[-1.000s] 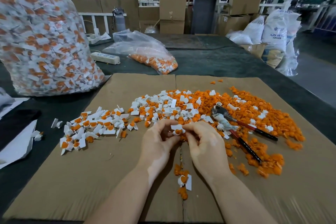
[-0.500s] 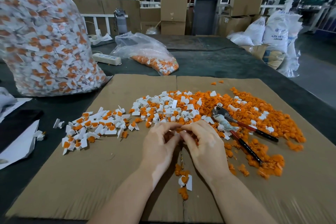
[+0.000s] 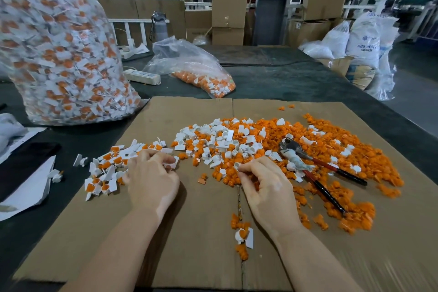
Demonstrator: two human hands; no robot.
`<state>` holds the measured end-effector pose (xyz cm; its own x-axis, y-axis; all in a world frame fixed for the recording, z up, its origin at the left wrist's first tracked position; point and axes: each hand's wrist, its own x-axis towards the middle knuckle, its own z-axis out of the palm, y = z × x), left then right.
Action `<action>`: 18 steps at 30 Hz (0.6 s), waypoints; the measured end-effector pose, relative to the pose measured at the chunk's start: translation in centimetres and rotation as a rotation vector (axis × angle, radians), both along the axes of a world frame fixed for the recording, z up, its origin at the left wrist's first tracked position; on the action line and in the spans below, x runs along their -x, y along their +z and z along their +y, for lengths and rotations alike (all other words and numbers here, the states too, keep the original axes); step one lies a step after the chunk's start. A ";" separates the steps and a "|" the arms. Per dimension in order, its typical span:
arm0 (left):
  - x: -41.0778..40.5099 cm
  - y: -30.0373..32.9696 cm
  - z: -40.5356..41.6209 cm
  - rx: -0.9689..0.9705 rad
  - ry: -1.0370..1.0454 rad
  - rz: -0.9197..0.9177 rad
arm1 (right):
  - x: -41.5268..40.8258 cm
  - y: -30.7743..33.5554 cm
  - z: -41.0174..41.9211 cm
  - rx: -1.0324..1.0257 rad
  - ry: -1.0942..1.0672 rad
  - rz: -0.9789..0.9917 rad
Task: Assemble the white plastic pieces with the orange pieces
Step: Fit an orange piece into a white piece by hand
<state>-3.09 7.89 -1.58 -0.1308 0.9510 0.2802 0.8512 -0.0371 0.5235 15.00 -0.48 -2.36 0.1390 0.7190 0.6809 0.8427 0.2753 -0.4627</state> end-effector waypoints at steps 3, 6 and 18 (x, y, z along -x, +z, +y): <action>-0.3 0.3 0.4 -0.034 0.003 0.007 | 0.0 0.0 0.1 0.004 0.001 -0.002; -1.0 0.6 1.2 -0.065 -0.021 0.088 | -0.1 0.0 0.1 0.015 0.001 -0.002; -3.2 1.0 0.3 -0.133 -0.226 0.077 | 0.1 0.1 0.0 -0.007 -0.022 -0.007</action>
<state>0.12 8.24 -0.54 0.1067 0.9079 0.4054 0.8508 -0.2943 0.4354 14.93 -0.46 -2.24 0.1499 0.7108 0.6873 0.8519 0.2599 -0.4546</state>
